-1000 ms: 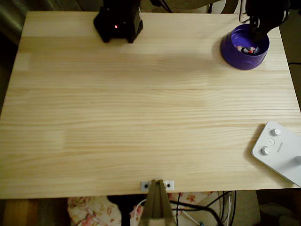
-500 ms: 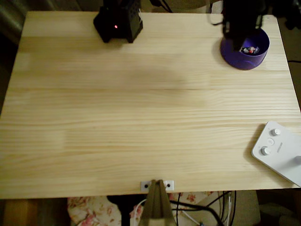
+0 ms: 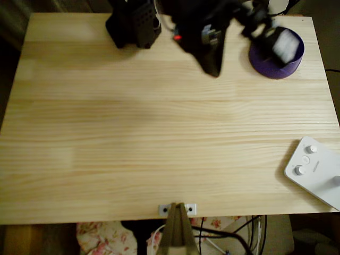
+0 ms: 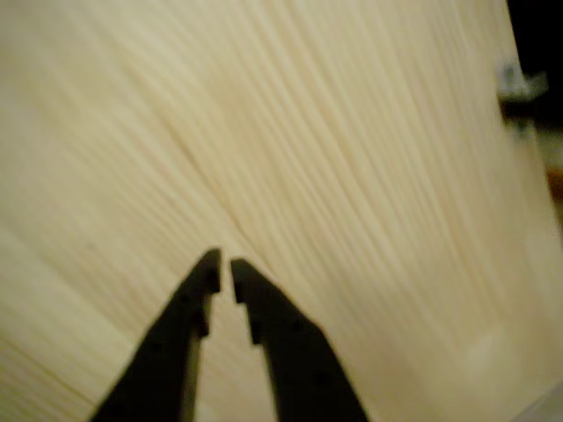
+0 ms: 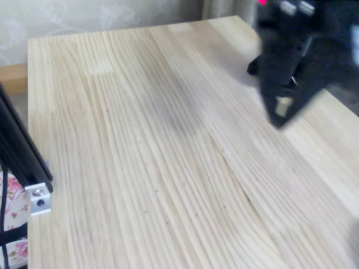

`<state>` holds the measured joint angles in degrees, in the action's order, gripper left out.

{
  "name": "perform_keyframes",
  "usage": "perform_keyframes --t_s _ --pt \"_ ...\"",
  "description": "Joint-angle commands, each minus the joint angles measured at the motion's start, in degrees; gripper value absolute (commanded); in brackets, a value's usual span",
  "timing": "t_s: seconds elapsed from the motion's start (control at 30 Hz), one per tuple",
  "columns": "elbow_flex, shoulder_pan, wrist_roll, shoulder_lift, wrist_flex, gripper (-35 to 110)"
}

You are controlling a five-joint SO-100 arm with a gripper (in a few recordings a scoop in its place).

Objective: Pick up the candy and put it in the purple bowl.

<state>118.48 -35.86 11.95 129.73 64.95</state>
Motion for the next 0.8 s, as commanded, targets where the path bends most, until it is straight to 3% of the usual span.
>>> perform_keyframes --t_s 0.0,0.3,0.77 --pt "1.76 8.09 -1.05 7.91 1.23 -1" --pt "12.48 27.33 -3.78 15.03 -2.64 -1" --pt "36.74 43.15 -8.17 39.99 -4.92 -1"
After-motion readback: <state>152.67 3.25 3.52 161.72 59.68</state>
